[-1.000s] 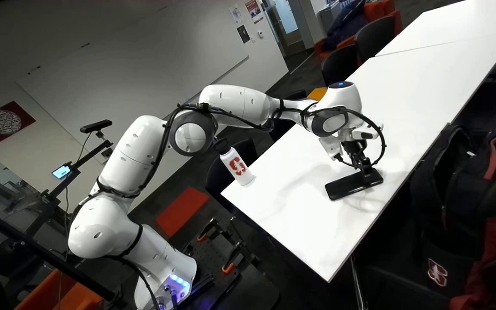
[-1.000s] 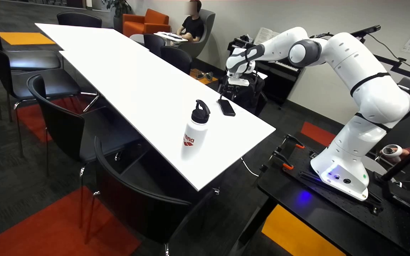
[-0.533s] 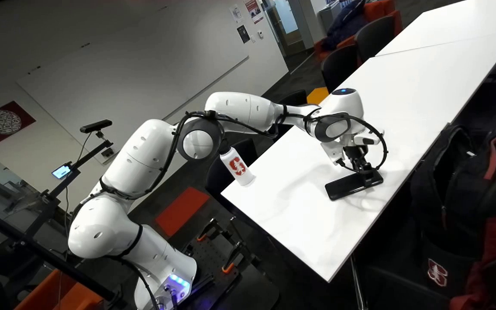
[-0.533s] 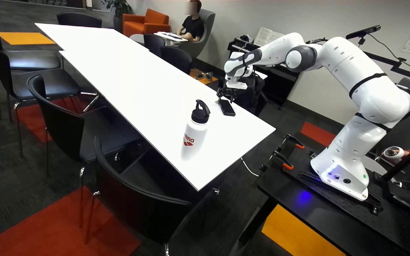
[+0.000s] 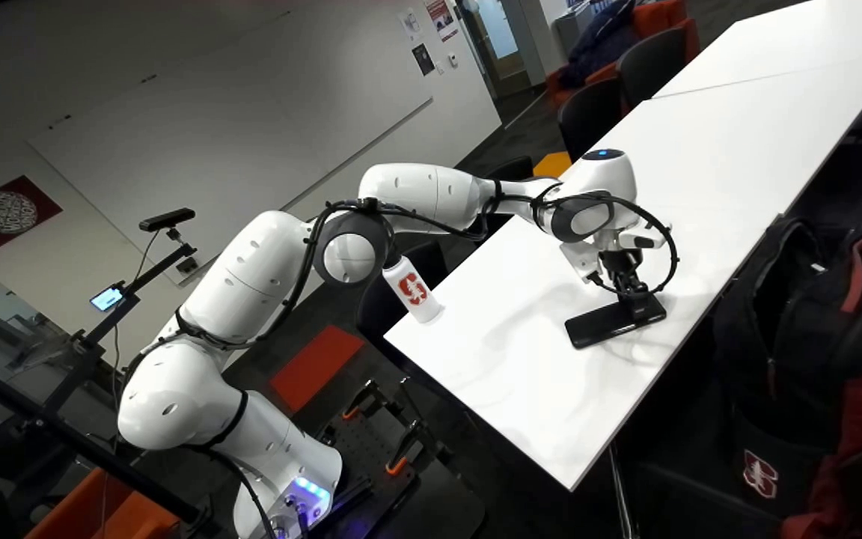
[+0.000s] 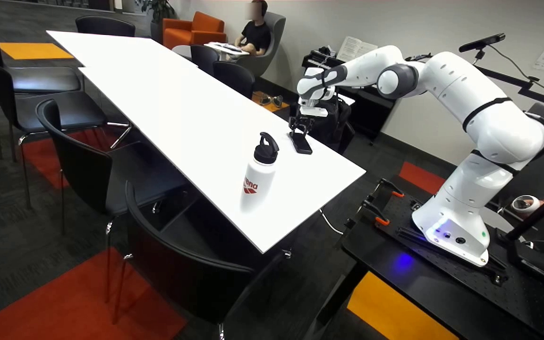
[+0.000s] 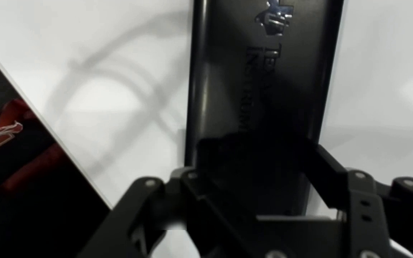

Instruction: Slide down the cover of the calculator

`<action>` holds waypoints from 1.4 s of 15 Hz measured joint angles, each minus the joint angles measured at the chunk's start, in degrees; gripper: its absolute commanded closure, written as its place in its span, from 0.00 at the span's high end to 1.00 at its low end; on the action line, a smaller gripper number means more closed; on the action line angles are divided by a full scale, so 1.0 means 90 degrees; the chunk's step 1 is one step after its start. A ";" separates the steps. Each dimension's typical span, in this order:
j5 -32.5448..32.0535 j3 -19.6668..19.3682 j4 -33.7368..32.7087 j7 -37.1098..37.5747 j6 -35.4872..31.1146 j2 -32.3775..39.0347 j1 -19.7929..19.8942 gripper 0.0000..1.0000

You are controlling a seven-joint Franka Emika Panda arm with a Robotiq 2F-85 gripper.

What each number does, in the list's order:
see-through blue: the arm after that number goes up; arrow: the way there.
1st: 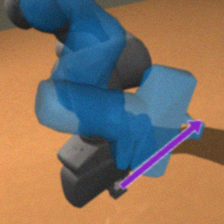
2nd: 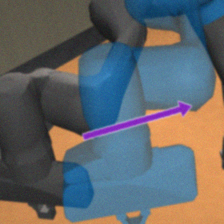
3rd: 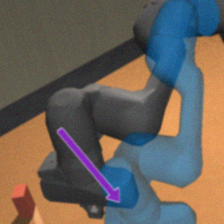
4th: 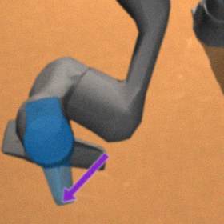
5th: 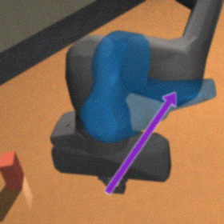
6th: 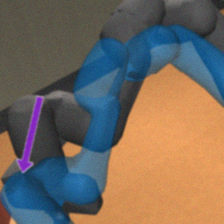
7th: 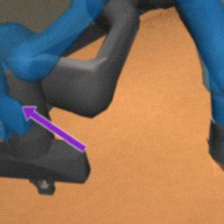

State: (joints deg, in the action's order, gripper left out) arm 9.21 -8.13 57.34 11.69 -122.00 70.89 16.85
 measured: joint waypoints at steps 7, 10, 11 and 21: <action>-0.0028 0.0001 -0.0112 0.0000 0.0113 0.0007 -0.0137 0.00; -0.0158 -0.0006 -0.0139 -0.0019 0.0465 0.0006 -0.0247 0.00; -0.0185 -0.0002 -0.0158 -0.0052 0.0661 0.0004 -0.0280 0.00; -0.0237 0.0189 -0.0258 -0.0555 0.2397 0.0038 -0.0349 0.00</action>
State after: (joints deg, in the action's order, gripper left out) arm 7.08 -6.43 55.02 6.69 -100.43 71.23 13.70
